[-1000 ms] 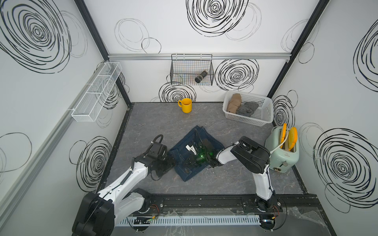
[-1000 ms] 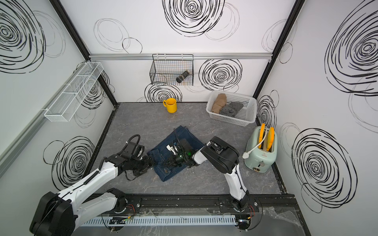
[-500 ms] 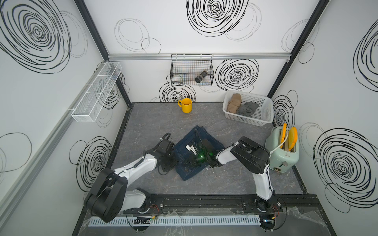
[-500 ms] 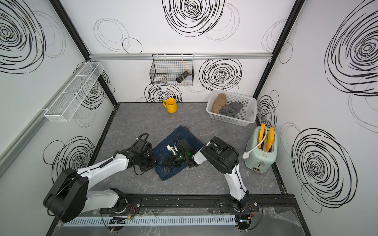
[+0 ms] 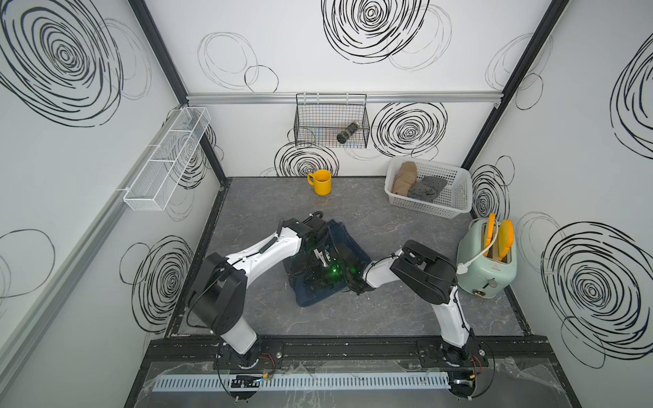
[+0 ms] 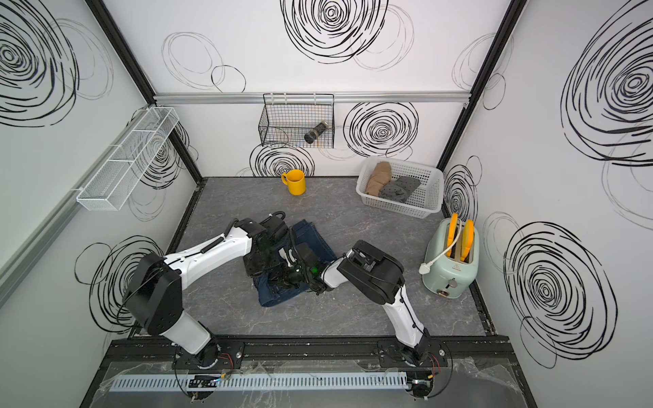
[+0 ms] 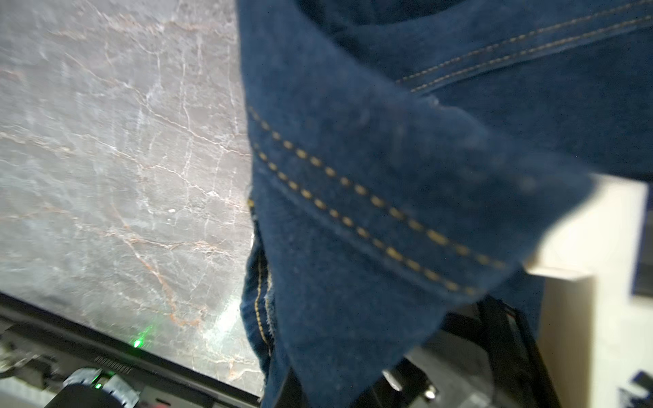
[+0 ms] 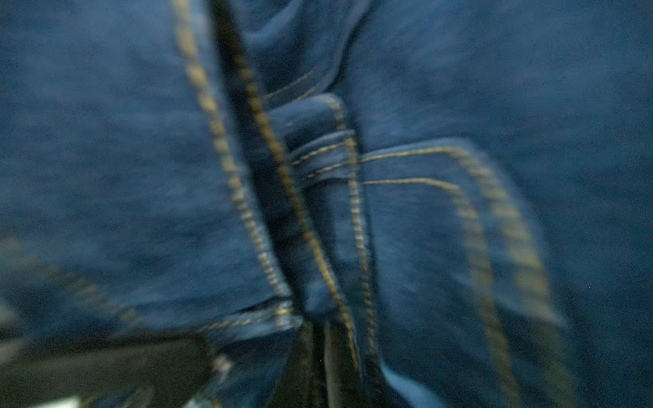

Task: Roll up the skirts
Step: Roll the skirt at the center of the board.

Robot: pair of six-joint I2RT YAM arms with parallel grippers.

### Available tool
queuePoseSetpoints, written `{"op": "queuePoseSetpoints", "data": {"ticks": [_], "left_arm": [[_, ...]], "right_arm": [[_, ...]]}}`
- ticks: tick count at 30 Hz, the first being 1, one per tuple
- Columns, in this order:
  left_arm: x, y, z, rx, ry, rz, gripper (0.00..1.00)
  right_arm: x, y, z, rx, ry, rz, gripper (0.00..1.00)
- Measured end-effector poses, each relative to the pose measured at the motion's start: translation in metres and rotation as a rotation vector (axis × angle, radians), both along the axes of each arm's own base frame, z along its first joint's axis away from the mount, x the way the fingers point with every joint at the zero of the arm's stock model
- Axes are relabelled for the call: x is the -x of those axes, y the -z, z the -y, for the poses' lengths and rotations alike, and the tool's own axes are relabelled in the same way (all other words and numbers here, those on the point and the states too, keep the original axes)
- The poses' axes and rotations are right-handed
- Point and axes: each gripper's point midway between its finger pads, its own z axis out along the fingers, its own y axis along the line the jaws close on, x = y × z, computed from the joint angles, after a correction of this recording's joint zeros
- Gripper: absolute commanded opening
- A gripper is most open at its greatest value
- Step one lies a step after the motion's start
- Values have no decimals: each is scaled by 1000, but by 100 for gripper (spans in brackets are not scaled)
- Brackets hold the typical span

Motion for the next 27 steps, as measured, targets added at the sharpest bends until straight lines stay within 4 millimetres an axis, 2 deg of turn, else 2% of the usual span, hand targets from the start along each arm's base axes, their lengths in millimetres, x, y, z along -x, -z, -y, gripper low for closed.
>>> {"op": "queuePoseSetpoints", "data": {"ticks": [7,13,19,24,27], "left_arm": [[-22,20,24,-32,7,-77,0],[-24,24,25,-53,-31,-98,0],[-34,37,28,-79,-52,-110,0],[-38,44,30,-85,-54,-105,0],[-39,47,30,-85,-52,-105,0]], "right_arm": [[-7,10,12,44,25,5,19],[-6,11,21,50,10,43,25],[-8,1,56,75,37,120,39],[-6,-5,84,114,73,171,41],[-2,-7,103,143,112,205,48]]}}
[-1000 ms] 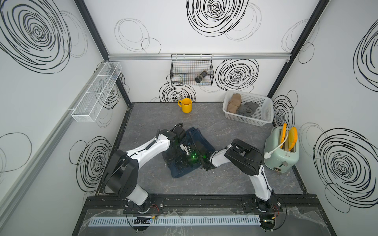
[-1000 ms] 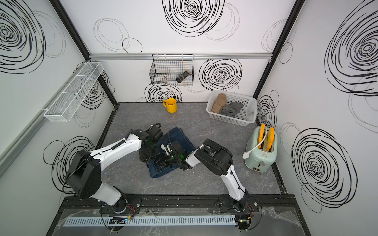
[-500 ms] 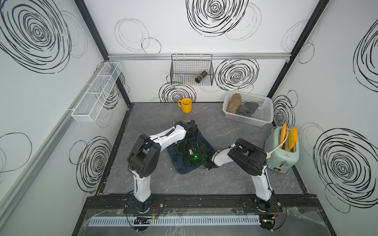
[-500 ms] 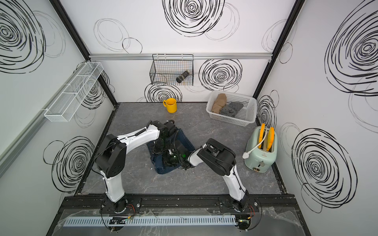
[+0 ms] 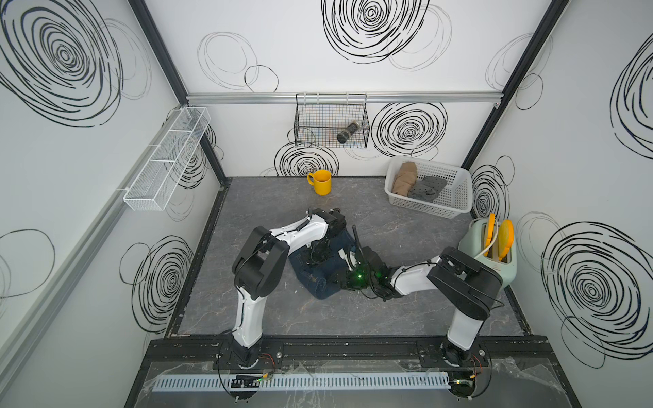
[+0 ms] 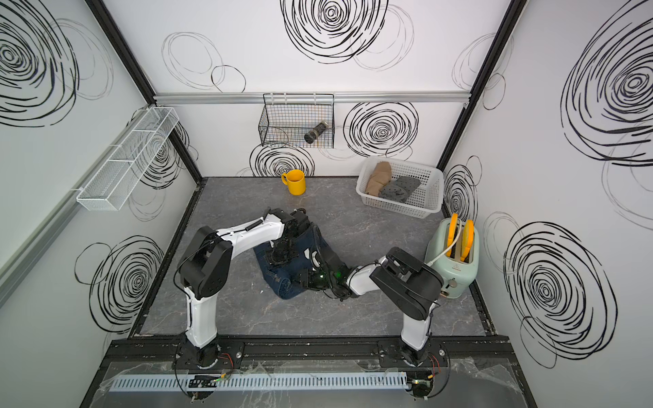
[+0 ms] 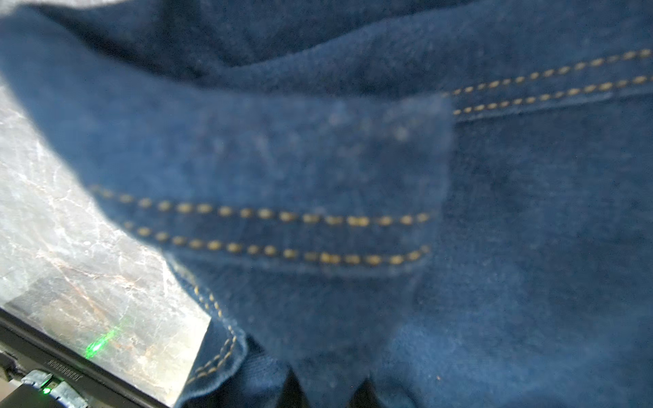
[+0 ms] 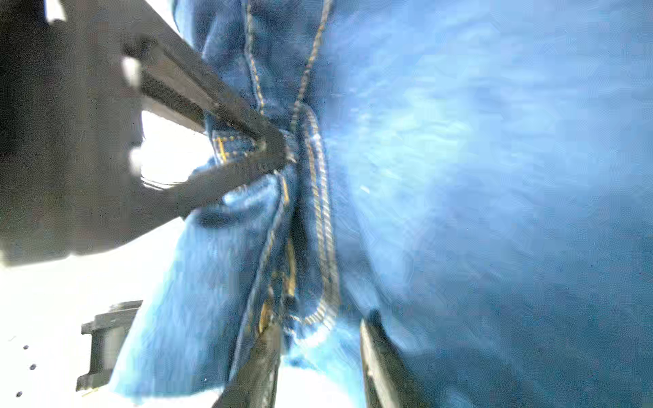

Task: Roll up the skirts
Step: Roll the skirt at the center of the board.

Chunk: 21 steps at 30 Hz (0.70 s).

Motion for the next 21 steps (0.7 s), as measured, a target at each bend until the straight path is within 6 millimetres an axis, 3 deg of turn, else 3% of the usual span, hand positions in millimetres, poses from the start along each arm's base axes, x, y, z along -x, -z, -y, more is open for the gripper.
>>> {"op": "queuePoseSetpoints", "data": {"ticks": [4,7,10,12,17,21], "left_arm": [[-1,5,2,8,14,-1,0],[-1,8,5,17,32,2,0],[-1,9,7,20,54,2,0],[0,9,8,21,65,2,0],[1,10,8,32,86,15,1],[0,9,7,46,108,26,1]], "right_arm": [[10,-15,32,3,51,79,61],[17,-26,40,-26,39,122,64],[20,-35,34,-64,-1,147,73],[21,-38,29,-68,-23,163,74],[10,-47,-6,-78,-95,177,79],[12,-37,-16,-61,-143,169,79]]}}
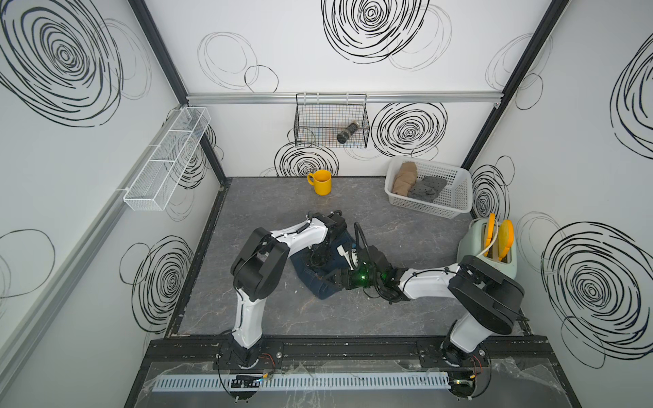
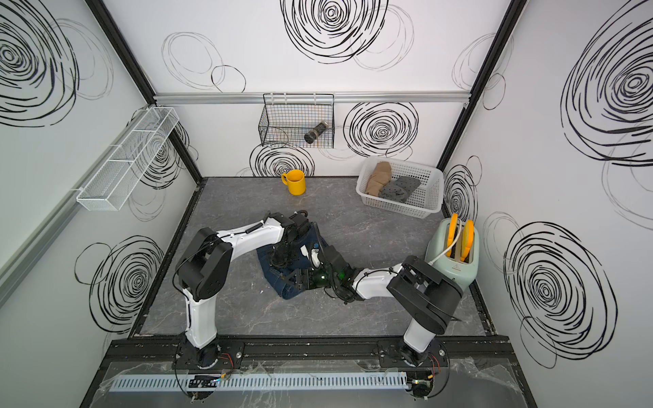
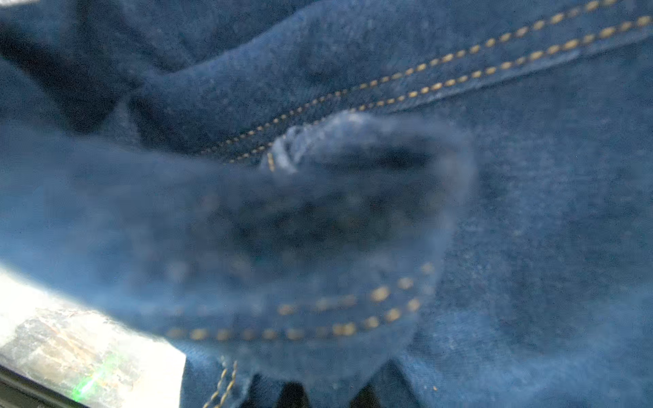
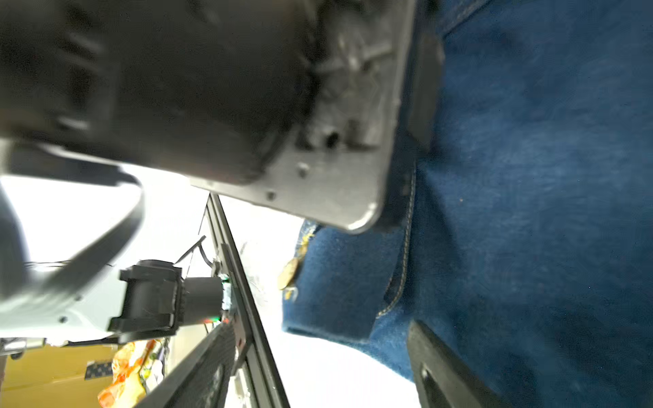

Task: Roll up the skirts
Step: Roll the skirt at the center of the board.

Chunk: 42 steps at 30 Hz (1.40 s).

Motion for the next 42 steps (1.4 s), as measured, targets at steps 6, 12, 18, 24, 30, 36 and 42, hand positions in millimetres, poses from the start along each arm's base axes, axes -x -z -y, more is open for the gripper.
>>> {"op": "queuePoseSetpoints", "data": {"ticks": [6,12,18,24,30,36,42], "left_arm": [[1,-1,1,13,47,8,2],[3,-2,2,32,79,22,8],[3,-2,2,40,96,27,8],[4,-3,3,42,111,26,7],[5,-2,4,42,124,26,6],[5,-2,3,40,131,30,5],[3,-2,-1,30,139,31,11]], "right_arm": [[2,17,-9,40,-51,-26,57],[-3,21,-12,-4,-71,-62,36],[2,21,-11,-48,-80,-94,67],[3,17,-12,-55,-82,-78,71],[1,14,-14,-59,-87,-66,65],[-10,12,-22,-90,-85,-66,18],[-13,21,-22,-141,-71,-126,0]]}}
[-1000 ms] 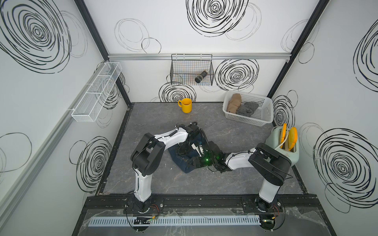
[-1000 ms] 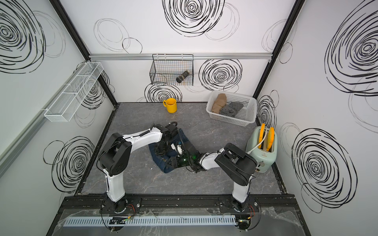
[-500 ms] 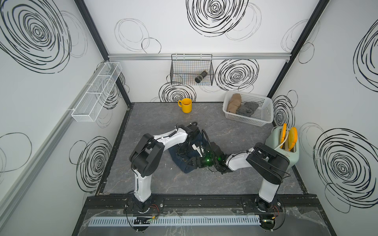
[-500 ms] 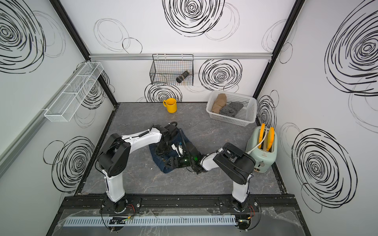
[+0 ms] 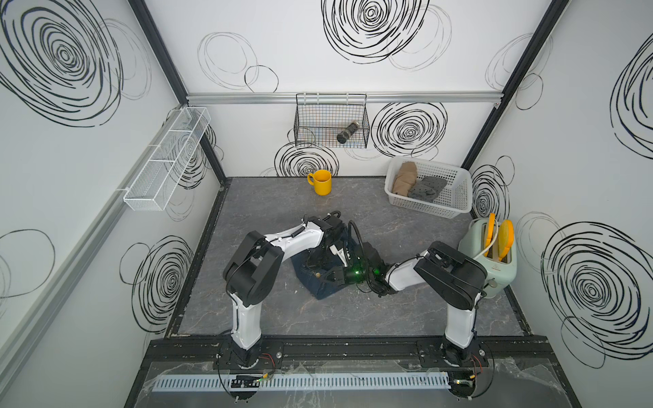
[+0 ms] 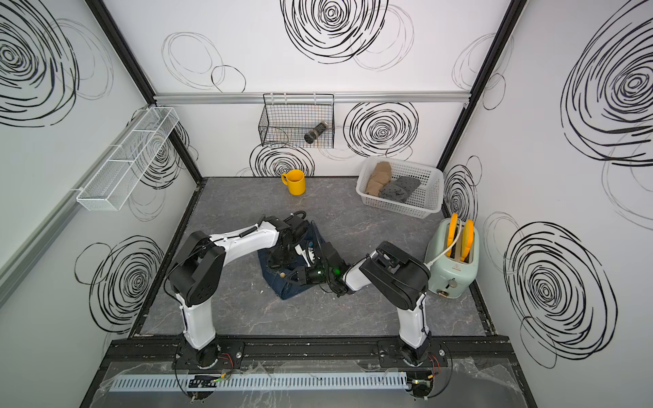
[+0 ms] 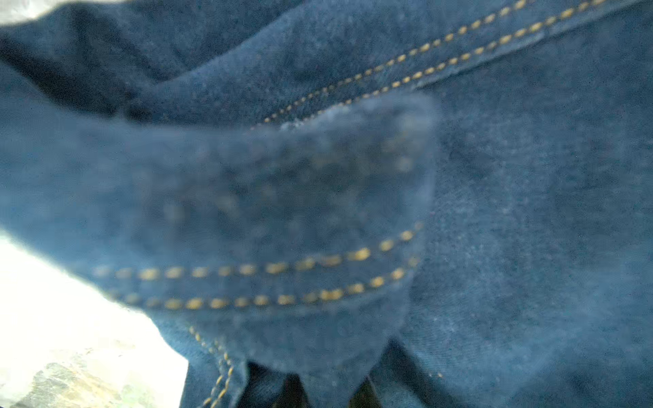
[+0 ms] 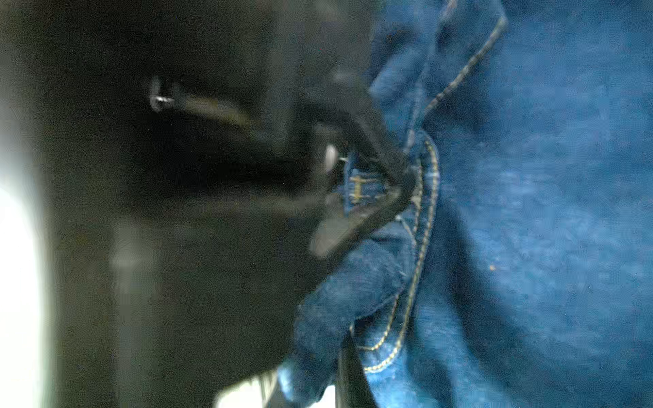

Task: Roll up the skirts
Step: Roll the skirt at the center of the board.

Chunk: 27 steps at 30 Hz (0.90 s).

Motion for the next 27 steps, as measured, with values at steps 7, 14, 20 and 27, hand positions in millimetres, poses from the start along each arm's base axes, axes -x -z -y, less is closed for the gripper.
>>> {"op": "queuePoseSetpoints", "data": {"ticks": [7,14,20,27], "left_arm": [[-11,-7,-1,68,-17,-20,32],[-51,-40,8,187,-27,34,72],[-96,-93,0,305,-26,178,74],[-79,-153,-50,347,13,381,59]], "right_arm": [[8,17,11,-73,82,-134,0],[8,16,10,-103,120,-180,0],[13,17,8,-83,127,-191,0],[15,17,8,-78,133,-203,0]]}}
